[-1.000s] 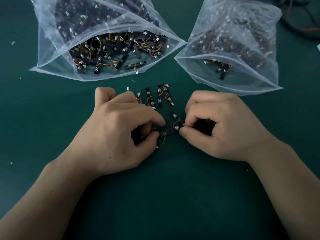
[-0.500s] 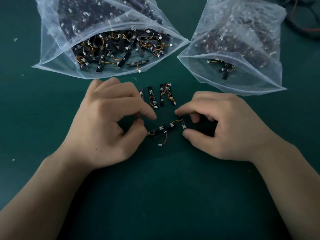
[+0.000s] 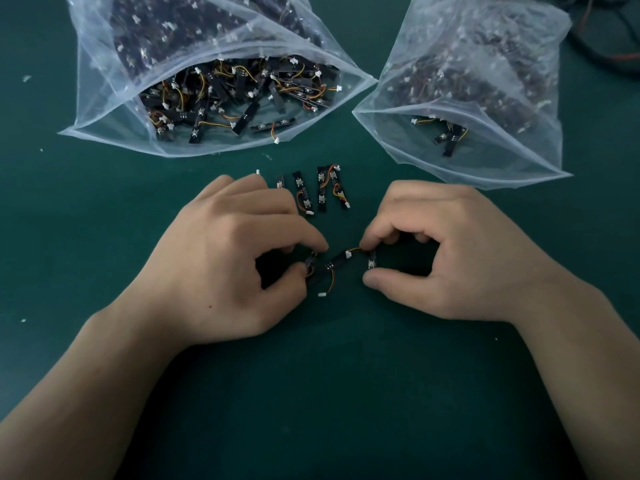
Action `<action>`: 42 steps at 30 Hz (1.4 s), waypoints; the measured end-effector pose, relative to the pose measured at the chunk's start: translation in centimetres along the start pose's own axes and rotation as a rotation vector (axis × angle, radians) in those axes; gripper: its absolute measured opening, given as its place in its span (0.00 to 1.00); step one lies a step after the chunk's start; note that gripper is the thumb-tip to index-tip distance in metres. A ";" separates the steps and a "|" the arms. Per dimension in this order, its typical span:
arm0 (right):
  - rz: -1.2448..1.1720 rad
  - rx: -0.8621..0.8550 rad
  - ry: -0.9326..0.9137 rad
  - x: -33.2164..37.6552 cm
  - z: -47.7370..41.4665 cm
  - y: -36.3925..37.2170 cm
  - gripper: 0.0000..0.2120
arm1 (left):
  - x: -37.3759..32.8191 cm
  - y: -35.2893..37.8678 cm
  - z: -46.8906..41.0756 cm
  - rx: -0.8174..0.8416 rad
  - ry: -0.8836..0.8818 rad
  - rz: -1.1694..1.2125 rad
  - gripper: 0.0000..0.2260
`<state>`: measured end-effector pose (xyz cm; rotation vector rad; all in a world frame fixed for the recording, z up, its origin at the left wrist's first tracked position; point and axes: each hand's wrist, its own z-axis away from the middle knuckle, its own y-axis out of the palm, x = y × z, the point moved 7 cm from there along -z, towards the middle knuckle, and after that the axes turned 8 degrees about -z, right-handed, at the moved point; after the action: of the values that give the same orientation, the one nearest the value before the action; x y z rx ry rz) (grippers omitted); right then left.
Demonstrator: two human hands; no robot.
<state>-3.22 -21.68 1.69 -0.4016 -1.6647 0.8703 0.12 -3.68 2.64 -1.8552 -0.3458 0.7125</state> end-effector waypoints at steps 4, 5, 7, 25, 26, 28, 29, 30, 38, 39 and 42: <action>-0.001 0.004 0.000 -0.2 0.1 0.1 0.08 | 0.0 0.4 0.0 0.026 0.015 0.023 0.12; -0.005 -0.004 -0.004 -0.2 0.1 0.0 0.09 | -0.1 0.4 0.0 0.024 0.023 0.031 0.11; -0.014 -0.035 -0.016 0.0 0.1 -0.2 0.10 | 0.0 0.4 -0.1 0.015 0.030 0.035 0.09; 0.044 -0.083 -0.155 2.5 -0.1 1.3 0.03 | -0.7 -0.3 -0.2 -0.006 0.037 -0.094 0.03; 0.027 -0.092 -0.163 2.6 -0.1 1.3 0.03 | -0.8 -0.3 -0.2 -0.002 0.035 -0.097 0.04; -0.008 -0.118 -0.186 2.7 -0.1 1.0 0.04 | -0.7 -0.3 -0.2 0.003 0.029 -0.092 0.04; -0.022 -0.140 -0.200 2.7 -0.1 0.7 0.04 | -0.5 -0.4 -0.2 0.002 0.026 -0.088 0.05; -0.032 -0.167 -0.214 2.8 0.0 0.5 0.05 | -0.4 -0.5 -0.1 -0.003 0.022 -0.087 0.05; -0.067 -0.343 -0.173 2.0 0.3 -0.2 0.02 | 1.6 -2.1 0.0 -0.179 -0.111 0.099 0.06; -0.067 -0.346 -0.178 2.0 0.2 -0.1 0.02 | 1.9 -2.3 0.0 -0.196 -0.123 0.105 0.06; -0.076 -0.359 -0.200 1.9 0.1 0.0 0.04 | 2.5 -2.3 0.8 -0.194 -0.142 0.069 0.04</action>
<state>-3.84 -20.40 2.97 -0.5043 -2.0159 0.5681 1.82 -0.84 3.82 -2.0115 -0.4578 0.8869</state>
